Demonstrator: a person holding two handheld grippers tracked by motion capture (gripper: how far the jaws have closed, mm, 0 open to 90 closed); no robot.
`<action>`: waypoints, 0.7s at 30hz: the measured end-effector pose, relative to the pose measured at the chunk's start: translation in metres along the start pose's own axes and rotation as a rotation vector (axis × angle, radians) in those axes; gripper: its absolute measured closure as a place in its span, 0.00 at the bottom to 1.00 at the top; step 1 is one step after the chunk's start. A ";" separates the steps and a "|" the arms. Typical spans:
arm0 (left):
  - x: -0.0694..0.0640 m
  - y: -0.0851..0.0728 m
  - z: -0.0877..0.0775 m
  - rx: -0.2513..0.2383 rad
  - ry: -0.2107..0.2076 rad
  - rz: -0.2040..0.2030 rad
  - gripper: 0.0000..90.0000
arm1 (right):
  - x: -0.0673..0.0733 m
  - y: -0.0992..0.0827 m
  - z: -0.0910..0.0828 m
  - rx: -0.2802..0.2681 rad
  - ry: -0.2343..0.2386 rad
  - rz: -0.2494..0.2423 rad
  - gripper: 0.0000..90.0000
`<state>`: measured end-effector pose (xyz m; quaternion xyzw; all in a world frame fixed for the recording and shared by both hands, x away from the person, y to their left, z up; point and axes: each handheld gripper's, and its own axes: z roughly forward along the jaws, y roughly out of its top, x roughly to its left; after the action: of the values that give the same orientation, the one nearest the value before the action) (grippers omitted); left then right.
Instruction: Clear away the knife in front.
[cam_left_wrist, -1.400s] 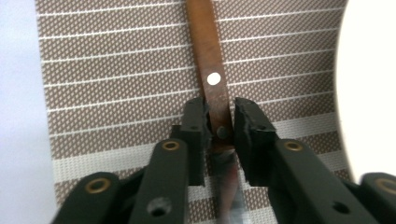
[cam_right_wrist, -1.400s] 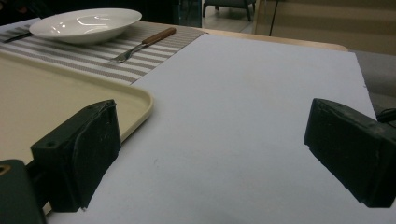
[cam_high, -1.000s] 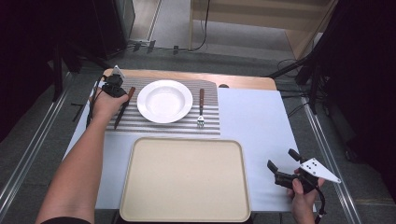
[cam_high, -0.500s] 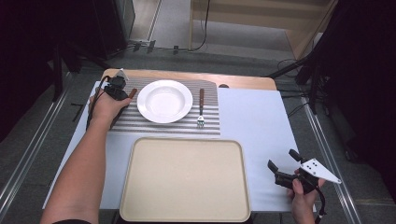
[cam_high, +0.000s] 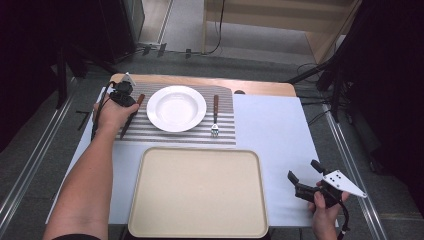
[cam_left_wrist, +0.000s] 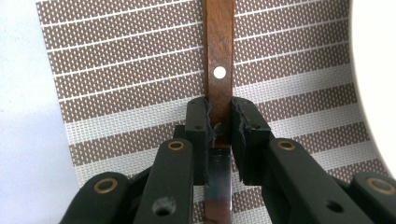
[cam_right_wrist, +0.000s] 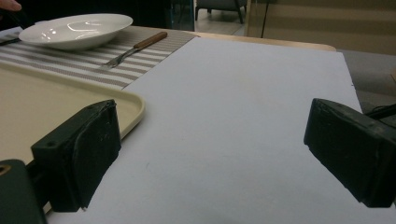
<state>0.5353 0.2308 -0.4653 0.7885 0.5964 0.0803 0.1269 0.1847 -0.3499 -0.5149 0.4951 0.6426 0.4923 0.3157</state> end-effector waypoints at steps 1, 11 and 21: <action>-0.002 0.000 -0.001 0.000 0.012 0.011 0.85 | 0.000 0.000 0.000 0.000 -0.001 0.001 0.03; 0.002 -0.003 -0.005 0.002 -0.013 0.024 0.85 | 0.000 0.000 0.000 0.001 -0.006 -0.001 0.04; 0.008 -0.010 -0.022 -0.037 -0.033 0.032 0.85 | 0.000 0.000 0.000 0.000 -0.007 -0.005 0.04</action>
<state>0.5217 0.2435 -0.4475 0.7969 0.5797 0.0801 0.1499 0.1848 -0.3495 -0.5150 0.4953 0.6427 0.4899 0.3189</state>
